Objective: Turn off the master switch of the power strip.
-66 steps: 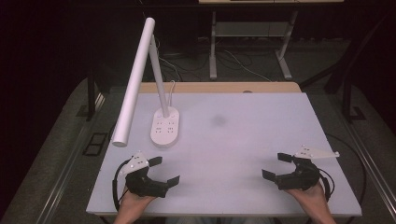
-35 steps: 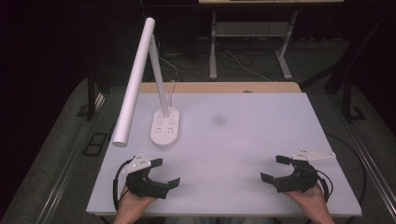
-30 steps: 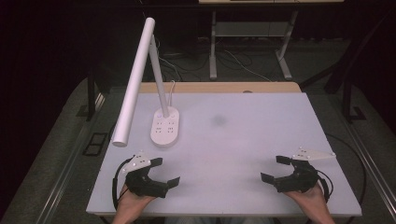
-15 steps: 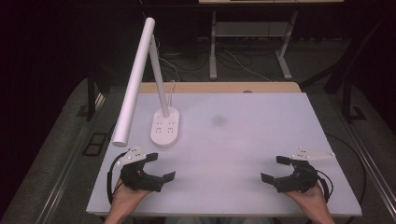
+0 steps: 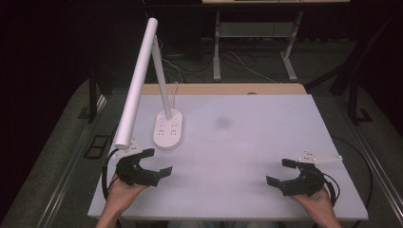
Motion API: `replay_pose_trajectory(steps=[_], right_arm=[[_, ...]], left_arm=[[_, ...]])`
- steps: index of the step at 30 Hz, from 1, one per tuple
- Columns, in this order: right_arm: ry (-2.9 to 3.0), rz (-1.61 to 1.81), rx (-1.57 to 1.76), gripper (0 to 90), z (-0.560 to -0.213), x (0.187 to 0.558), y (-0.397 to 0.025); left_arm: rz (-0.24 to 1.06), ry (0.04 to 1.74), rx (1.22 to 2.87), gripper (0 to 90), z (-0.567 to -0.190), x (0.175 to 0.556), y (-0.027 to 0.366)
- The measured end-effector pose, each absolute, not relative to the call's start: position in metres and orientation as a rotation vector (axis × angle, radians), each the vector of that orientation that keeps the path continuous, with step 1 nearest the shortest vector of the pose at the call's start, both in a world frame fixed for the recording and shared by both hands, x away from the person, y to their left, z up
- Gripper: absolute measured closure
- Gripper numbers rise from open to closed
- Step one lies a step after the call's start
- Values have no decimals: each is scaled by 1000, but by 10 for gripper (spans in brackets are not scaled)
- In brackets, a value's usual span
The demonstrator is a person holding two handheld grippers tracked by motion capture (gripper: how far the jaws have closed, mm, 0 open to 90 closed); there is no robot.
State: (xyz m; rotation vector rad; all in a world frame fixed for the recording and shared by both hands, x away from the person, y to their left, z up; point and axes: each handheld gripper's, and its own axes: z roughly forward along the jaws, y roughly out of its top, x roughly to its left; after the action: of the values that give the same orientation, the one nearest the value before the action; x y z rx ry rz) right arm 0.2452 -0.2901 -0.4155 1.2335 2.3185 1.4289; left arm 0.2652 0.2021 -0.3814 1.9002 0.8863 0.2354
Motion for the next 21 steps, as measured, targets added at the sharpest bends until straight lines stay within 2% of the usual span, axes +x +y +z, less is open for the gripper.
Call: replay_pose_trajectory(steps=[21], right_arm=[[2315,1428,1245,0,-416,245,-290]], left_arm=[[243,906,1957,6,-363,290,216]])
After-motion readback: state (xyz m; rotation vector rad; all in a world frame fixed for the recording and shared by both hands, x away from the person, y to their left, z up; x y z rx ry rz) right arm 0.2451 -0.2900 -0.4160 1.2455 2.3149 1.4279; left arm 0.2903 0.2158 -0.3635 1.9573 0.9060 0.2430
